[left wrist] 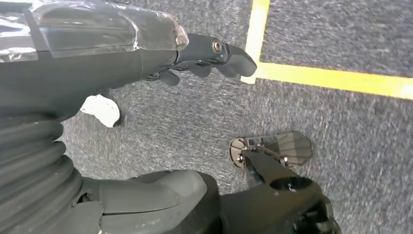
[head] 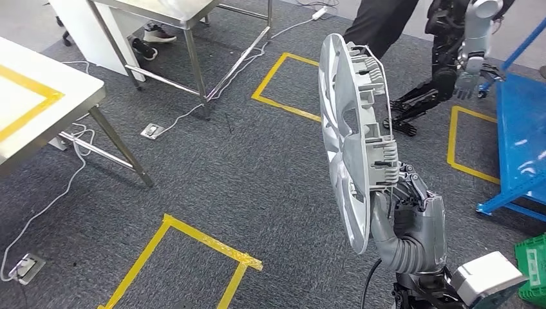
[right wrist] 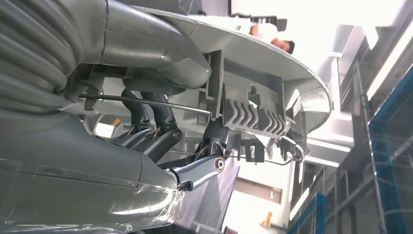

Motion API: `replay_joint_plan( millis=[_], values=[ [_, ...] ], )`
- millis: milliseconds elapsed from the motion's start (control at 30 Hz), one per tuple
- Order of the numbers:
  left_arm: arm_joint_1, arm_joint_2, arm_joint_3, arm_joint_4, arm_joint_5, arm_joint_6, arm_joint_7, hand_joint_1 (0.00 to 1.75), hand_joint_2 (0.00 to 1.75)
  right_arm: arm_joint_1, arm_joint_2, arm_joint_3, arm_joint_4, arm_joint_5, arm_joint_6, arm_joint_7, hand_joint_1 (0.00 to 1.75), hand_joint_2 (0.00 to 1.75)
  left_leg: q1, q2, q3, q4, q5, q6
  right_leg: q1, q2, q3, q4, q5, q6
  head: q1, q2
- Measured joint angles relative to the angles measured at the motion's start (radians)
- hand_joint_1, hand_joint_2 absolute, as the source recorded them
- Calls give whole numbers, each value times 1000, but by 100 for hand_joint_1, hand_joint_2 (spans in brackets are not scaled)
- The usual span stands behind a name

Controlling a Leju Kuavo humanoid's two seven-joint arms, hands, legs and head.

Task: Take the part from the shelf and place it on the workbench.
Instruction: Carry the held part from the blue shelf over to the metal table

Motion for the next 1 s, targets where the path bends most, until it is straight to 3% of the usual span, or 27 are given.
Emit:
replay_joint_plan(
  millis=[100, 167, 233, 300, 367, 433, 467, 500, 533, 600, 667, 733, 800, 867, 933, 967, 1000],
  values=[
    [0, -2, 0, 0, 0, 0, 0, 0, 175, 0, 0, 0, 0, 0, 0, 0, 175, 175, -4, -36, 3, 0, 2, 1, 15, 42, 76, -186, 106, -29, 3, 0],
    [-1, -5, 0, 0, 0, -1, 0, 0, 175, -1, 0, 0, -2, 0, 0, 0, 175, 175, 0, -57, -2, 0, 7, -6, 20, 66, 108, -257, 125, -38, 4, 0],
    [1, -7, 0, 0, 0, -1, 0, 0, 175, -2, 0, 0, -4, 0, 1, 0, 175, 175, 3, -75, -7, -2, 13, -17, 21, 53, 115, -272, 127, -39, 7, 0],
    [3, -7, 0, 0, 0, -1, -1, 0, 175, -3, 1, 0, -6, 0, 2, 0, 175, 175, -1, -37, -18, 16, -4, -26, 17, 29, 126, -296, 140, -41, 4, 0],
    [2, -6, 0, 0, 0, -1, -1, 0, 175, -2, 1, 0, -7, 0, 2, 0, 175, 175, 0, 21, -57, 99, -59, -35, 14, 4, 134, -313, 149, -43, -7, 0],
    [1, -6, 0, 0, 0, -1, -2, 0, 175, -1, 1, 0, -7, 0, 1, 0, 175, 175, 11, 31, -110, 214, -110, -48, 12, -20, 134, -314, 148, -42, -18, 0],
    [1, -6, 0, 0, 0, -1, -2, 0, 175, -1, 2, 0, -6, 0, 0, 0, 175, 175, 17, 30, -121, 243, -114, -55, 9, -32, 134, -313, 147, -40, -23, 0],
    [2, -4, 0, 0, 0, 0, -2, 0, 175, -1, 2, 0, -5, 0, 0, 0, 175, 175, 23, 32, -115, 237, -100, -62, 6, -43, 134, -311, 145, -37, -27, 0],
    [2, -3, 0, 0, 0, 0, -2, 0, 175, -1, 2, 0, -5, 0, 0, 0, 175, 175, 28, 39, -90, 193, -72, -69, 3, -52, 135, -308, 141, -32, -32, 0],
    [3, -2, 0, 0, 0, 0, -3, 0, 175, -1, 2, 0, -5, 0, 0, 0, 175, 175, 30, 83, -21, 67, -21, -78, -1, -66, 134, -294, 130, -16, -45, 0],
    [2, -3, 0, 0, 0, -1, -3, 0, 175, -2, 2, 0, -6, 0, 1, 0, 175, 175, 25, 113, 11, 5, -10, -65, 2, -77, 134, -280, 120, -2, -53, 0],
    [2, -3, 0, 0, 0, -1, -3, 0, 175, -3, 2, 0, -6, 0, 2, 0, 175, 175, 19, 100, 8, 3, -13, -41, 1, -89, 135, -278, 117, 6, -47, 0],
    [2, -2, 0, 0, 0, -1, -3, 0, 175, -3, 3, 0, -6, 0, 3, 0, 175, 175, 19, 80, 8, 1, -11, -28, -5, -76, 132, -265, 99, 16, -39, 0],
    [0, -2, 0, 0, 0, -1, -3, 0, 175, -3, 3, -1, -6, 0, 3, 0, 175, 175, 19, 58, 8, 0, -8, -18, -8, -35, 95, -179, 44, 21, -26, 0],
    [-2, -2, 0, 0, 0, -1, -3, 0, 175, -1, 3, -1, -6, 0, 3, 0, 175, 175, 15, 36, 7, 0, -6, -11, -7, -10, 30, -40, -16, 18, -11, 0],
    [-1, -2, 0, 0, 0, -1, -3, 0, 175, 0, 3, -1, -5, 0, 3, 0, 175, 175, 12, 23, 8, 0, -6, -9, -6, -6, 7, 5, -24, 14, -6, 0],
    [-1, -2, 0, 0, 0, -1, -3, 0, 175, 0, 3, -1, -5, 0, 3, 0, 175, 175, 10, 10, 8, 0, -5, -8, -5, -3, -2, 15, -13, 9, -1, 0]
  ],
)
